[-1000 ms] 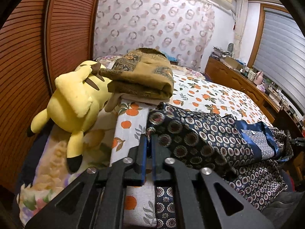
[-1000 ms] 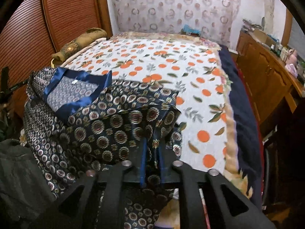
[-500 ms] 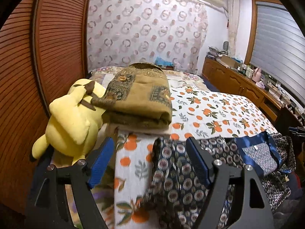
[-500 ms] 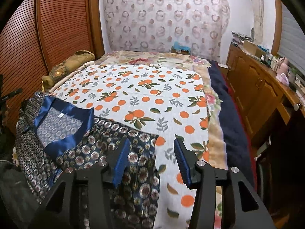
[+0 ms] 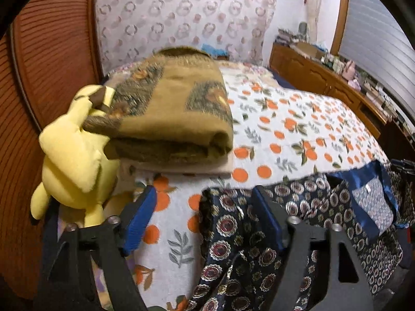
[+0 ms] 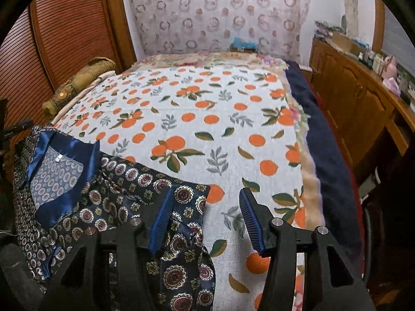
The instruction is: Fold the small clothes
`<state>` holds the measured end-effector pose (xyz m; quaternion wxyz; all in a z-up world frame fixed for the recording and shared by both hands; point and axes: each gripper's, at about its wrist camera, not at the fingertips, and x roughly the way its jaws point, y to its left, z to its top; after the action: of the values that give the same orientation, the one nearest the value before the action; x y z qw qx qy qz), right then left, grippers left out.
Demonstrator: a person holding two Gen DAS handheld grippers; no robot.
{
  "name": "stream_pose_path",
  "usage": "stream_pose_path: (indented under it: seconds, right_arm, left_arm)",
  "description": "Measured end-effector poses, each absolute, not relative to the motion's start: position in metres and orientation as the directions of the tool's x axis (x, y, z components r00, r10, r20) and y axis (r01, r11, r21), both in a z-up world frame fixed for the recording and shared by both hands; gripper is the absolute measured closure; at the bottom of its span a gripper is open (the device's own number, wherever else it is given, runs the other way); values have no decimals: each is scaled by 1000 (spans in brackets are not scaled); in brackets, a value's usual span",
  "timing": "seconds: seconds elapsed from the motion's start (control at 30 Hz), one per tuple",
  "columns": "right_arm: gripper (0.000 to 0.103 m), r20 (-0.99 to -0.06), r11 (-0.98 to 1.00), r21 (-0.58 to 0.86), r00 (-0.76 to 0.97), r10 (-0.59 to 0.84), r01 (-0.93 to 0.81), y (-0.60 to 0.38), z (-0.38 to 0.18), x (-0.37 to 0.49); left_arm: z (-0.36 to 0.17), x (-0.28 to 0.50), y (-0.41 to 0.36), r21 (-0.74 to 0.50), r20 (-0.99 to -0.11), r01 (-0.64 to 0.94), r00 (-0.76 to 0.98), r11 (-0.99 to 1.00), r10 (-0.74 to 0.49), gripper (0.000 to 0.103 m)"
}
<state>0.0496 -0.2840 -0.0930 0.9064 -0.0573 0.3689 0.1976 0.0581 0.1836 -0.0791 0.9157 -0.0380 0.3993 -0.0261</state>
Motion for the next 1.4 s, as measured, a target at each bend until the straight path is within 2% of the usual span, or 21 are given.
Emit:
stream_pose_path:
  seconds: [0.13,0.93,0.97,1.03,1.07,1.1,1.17,1.2,1.27,1.4]
  right_arm:
    - [48,-709,913,56,628,321,-404,-281,-100,55]
    - [48,-725,904,64,603,333,-423,-272,-110,59]
    - [48,-724,902,69,600,339,-426,-272,-109,59]
    - [48,-726,898,71,595,345,-435,-270,-109,60]
    - [50,-727,894,71,591,350,-443,-269,-109,60]
    - [64,-727,887,74,584,361,-456,-266,-109,60]
    - [76,-728,862,66,567,386,-503,-258,-110,56]
    - [85,-731,855,34,570,374,-517,-254,-111,53]
    - [92,-737,836,23,556,385,-548,-249,-110,49]
    - [95,-703,837,10,592,395,-547,-253,-95,39]
  left_arm:
    - [-91,59,179,-95,-758,31,646,995,-92,38]
    - [-112,67,168,-92,-790,51,605,994,-104,38]
    - [-111,68,168,-92,-789,55,605,994,-106,41]
    - [-110,68,165,-98,-787,72,605,993,-121,52]
    - [-109,69,163,-103,-787,78,603,992,-130,63]
    - [-109,69,162,-113,-787,85,600,990,-141,74]
    - [-107,68,159,-132,-787,101,594,986,-166,88]
    - [-105,67,158,-130,-784,107,597,986,-169,90]
    - [-99,63,155,-130,-771,115,613,985,-173,95]
    - [-72,48,152,-164,-709,128,675,978,-207,96]
